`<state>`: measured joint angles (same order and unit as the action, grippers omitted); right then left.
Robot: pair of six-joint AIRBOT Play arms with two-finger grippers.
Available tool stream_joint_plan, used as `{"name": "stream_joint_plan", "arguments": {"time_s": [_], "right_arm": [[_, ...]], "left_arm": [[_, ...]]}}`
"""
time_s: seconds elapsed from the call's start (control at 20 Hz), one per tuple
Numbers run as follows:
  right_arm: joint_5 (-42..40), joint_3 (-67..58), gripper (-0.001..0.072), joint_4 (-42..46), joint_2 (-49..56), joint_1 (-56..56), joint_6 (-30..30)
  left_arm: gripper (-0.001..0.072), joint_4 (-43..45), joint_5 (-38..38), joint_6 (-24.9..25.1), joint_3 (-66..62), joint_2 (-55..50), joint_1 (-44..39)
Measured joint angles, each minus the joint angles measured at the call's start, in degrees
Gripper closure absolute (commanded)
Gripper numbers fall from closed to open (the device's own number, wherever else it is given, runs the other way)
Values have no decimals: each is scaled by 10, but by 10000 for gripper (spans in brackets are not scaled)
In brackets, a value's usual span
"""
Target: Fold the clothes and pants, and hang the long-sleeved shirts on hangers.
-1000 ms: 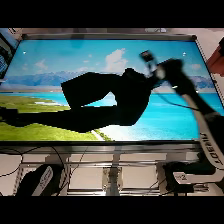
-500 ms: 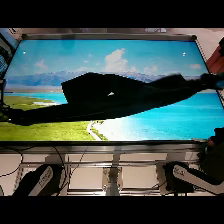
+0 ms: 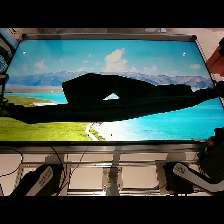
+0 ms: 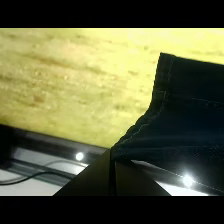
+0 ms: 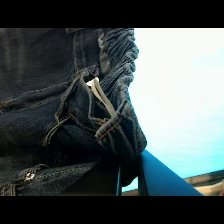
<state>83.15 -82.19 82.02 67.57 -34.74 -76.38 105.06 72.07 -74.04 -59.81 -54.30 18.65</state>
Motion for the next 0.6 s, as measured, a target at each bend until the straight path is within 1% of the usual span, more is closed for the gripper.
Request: {"name": "stream_joint_plan", "arguments": {"time_s": [0.25, 0.4, 0.6], "right_arm": [[12, 26, 685, 3, -4, -40, 3], [7, 81, 685, 16, -17, -61, 1], [-20, 171, 685, 43, -44, -96, -16]], "left_arm": [[678, -47, 15, 51, -16, -8, 0], [678, -58, 28, 66, 1, -12, 0], [678, -72, 56, 78, 61, -13, 0]]}}
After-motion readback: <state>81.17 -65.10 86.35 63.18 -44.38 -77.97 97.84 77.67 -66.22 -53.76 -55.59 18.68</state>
